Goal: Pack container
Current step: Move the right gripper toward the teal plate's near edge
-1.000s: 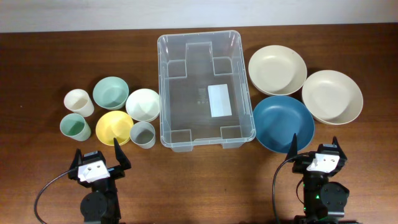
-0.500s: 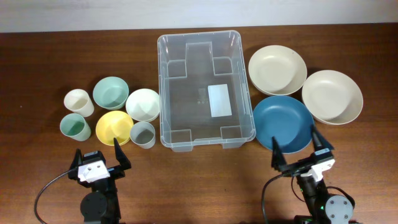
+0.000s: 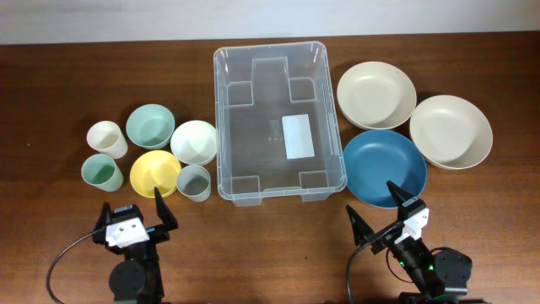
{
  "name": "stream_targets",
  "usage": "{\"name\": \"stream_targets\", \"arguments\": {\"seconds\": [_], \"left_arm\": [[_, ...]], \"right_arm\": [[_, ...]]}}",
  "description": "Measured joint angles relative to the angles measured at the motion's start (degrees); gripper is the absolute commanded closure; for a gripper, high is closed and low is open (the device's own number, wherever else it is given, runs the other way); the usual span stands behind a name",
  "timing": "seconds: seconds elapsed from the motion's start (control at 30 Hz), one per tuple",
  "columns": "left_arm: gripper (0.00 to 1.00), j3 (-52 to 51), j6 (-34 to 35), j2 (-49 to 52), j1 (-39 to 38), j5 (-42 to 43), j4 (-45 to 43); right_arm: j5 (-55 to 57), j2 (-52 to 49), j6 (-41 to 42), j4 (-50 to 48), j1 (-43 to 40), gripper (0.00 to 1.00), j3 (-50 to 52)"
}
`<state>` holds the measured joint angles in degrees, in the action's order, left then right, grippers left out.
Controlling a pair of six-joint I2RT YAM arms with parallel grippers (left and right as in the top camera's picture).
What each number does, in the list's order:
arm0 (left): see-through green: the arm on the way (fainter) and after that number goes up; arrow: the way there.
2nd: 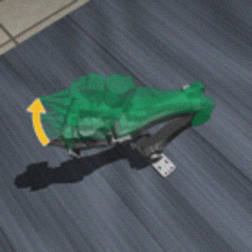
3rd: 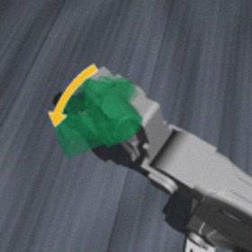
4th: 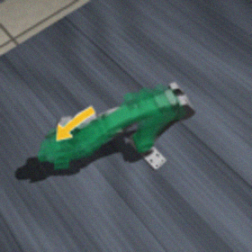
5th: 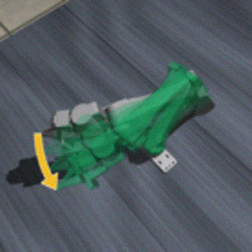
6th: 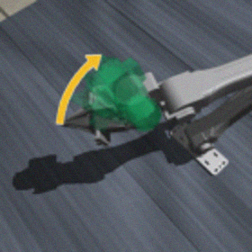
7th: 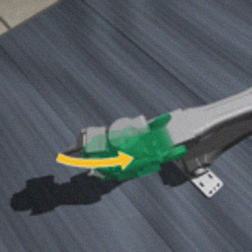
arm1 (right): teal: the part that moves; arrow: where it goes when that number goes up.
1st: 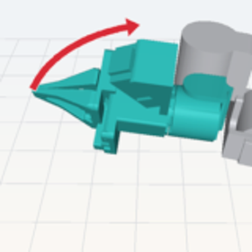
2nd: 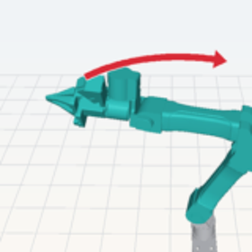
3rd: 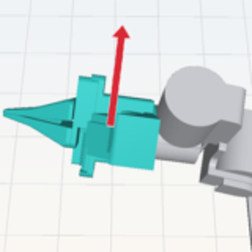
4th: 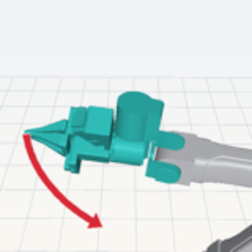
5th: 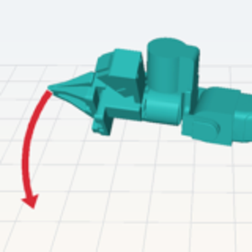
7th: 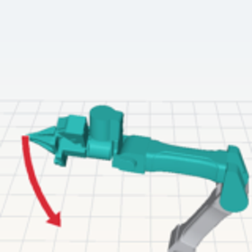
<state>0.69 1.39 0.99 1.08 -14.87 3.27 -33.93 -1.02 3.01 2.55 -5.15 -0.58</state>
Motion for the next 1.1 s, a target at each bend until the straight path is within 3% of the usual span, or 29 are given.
{"name": "stream_targets", "arguments": {"seconds": [0.23,0.83,1.1], "left_arm": [[0.00,0.00,0.00,0.00,0.00,0.00,0.00],[0.00,0.00,0.00,0.00,0.00,0.00,0.00],[0.00,0.00,0.00,0.00,0.00,-0.02,0.00]], "right_arm": [[5.27,-1.31,0.00,-0.13,0.00,0.01,0.00],[34.29,-7.48,0.02,0.70,0.00,0.01,0.00],[38.01,-7.56,0.02,1.27,0.00,0.01,0.00]]}}
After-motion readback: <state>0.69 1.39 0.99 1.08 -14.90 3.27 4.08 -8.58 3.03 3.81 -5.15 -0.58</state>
